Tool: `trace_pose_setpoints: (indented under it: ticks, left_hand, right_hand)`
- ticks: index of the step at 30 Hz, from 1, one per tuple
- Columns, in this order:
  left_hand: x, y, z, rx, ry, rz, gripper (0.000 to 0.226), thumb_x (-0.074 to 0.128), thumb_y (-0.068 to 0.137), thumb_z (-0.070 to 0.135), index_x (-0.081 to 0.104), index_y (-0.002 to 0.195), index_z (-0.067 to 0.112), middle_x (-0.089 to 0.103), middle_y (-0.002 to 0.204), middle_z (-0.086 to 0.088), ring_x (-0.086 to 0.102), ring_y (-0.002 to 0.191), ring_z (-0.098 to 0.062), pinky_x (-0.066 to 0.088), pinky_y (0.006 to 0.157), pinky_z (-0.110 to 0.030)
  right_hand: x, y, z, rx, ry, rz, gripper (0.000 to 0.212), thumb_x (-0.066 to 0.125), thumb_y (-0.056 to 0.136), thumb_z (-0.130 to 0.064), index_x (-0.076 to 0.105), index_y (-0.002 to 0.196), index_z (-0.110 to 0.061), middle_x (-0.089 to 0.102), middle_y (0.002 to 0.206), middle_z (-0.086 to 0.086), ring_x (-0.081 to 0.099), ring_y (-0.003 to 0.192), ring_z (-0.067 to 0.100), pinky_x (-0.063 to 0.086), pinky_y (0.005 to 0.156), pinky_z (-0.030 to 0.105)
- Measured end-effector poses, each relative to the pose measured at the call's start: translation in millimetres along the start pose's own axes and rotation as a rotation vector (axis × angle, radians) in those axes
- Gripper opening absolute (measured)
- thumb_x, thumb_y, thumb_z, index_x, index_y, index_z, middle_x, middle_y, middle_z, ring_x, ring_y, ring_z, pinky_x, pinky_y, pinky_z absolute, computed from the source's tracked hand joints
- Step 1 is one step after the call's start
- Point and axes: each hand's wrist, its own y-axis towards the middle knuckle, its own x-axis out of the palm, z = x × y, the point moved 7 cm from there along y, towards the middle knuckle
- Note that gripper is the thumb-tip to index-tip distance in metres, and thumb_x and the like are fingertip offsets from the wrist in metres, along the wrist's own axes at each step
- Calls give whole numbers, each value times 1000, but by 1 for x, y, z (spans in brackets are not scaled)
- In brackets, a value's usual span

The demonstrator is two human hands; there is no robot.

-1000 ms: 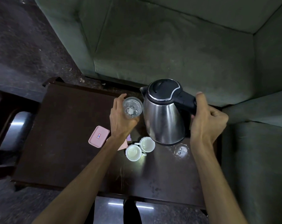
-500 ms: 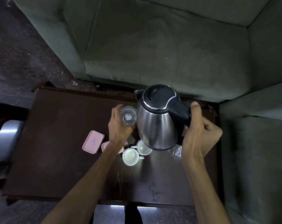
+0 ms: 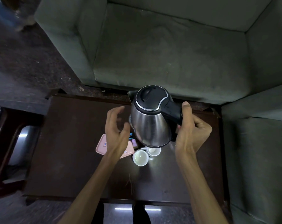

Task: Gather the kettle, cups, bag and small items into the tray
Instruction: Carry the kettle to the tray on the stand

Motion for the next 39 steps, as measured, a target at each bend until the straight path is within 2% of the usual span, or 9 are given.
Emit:
trace_pose_setpoints:
  ticks: [3, 6, 10, 17, 22, 29, 34, 37, 39]
  left_hand:
    - [-19, 5, 9, -121, -225, 12, 34, 50, 99, 23, 65, 128, 13, 69, 123, -5, 65, 117, -17, 53, 99, -36]
    - [-51, 9, 12, -157, -237, 55, 31, 44, 104, 39, 68, 122, 32, 68, 128, -6, 62, 124, -25, 47, 108, -56]
    - [-115, 20, 9, -157, -175, 184, 29, 41, 105, 41, 65, 115, 53, 66, 129, 5, 61, 124, -13, 47, 108, -52]
    - [-265, 49, -2, -157, -99, 393, 40, 38, 107, 31, 67, 129, 14, 61, 128, 1, 58, 121, -3, 45, 111, -36]
    - [-376, 64, -11, -176, -57, 535, 36, 33, 108, 33, 64, 124, 24, 55, 114, 15, 55, 106, 0, 46, 103, -34]
    - [-514, 79, -31, -176, -49, 761, 29, 31, 107, 33, 59, 101, 36, 52, 106, 8, 50, 96, -5, 44, 96, -36]
    - [-576, 91, -69, -209, -8, 806, 38, 31, 110, 23, 64, 124, 11, 57, 113, -6, 52, 105, -13, 43, 106, -46]
    - [-592, 90, -100, -251, 16, 775, 39, 31, 111, 19, 63, 131, 7, 60, 125, -4, 58, 120, -28, 43, 110, -53]
    - [-596, 87, -115, -270, 4, 758, 42, 32, 110, 21, 62, 135, 7, 63, 132, -8, 58, 126, -29, 43, 111, -54]
  right_hand:
    - [23, -20, -7, -15, 12, -29, 69, 76, 84, -48, 26, 47, -17, 17, 55, 4, 20, 57, 24, 27, 52, 48]
    - [55, -44, -13, -30, 36, -85, 68, 76, 83, -47, 26, 46, -19, 17, 54, 1, 20, 56, 23, 23, 52, 47]
    - [106, -81, -17, -29, 86, -176, 67, 77, 86, -42, 29, 44, -20, 20, 48, -7, 21, 54, 19, 22, 53, 42]
    - [232, -178, -30, -37, 144, -377, 66, 76, 86, -41, 28, 44, -21, 21, 49, -5, 24, 50, 15, 24, 52, 36]
    - [324, -261, -41, -75, 180, -579, 66, 73, 90, -37, 27, 46, -21, 21, 49, 0, 26, 50, 19, 26, 52, 41]
    - [436, -372, -52, -121, 226, -801, 65, 73, 90, -40, 32, 43, -22, 27, 43, -5, 25, 45, 21, 26, 48, 37]
    - [496, -423, -23, -132, 230, -855, 65, 72, 93, -32, 32, 47, -7, 25, 46, 7, 25, 48, 25, 25, 48, 43]
    - [515, -438, 9, -119, 224, -842, 66, 70, 94, -25, 36, 49, 7, 27, 47, 26, 26, 48, 25, 25, 48, 45]
    - [520, -443, 27, -123, 211, -833, 65, 69, 94, -25, 38, 49, 9, 30, 45, 26, 27, 47, 25, 24, 48, 42]
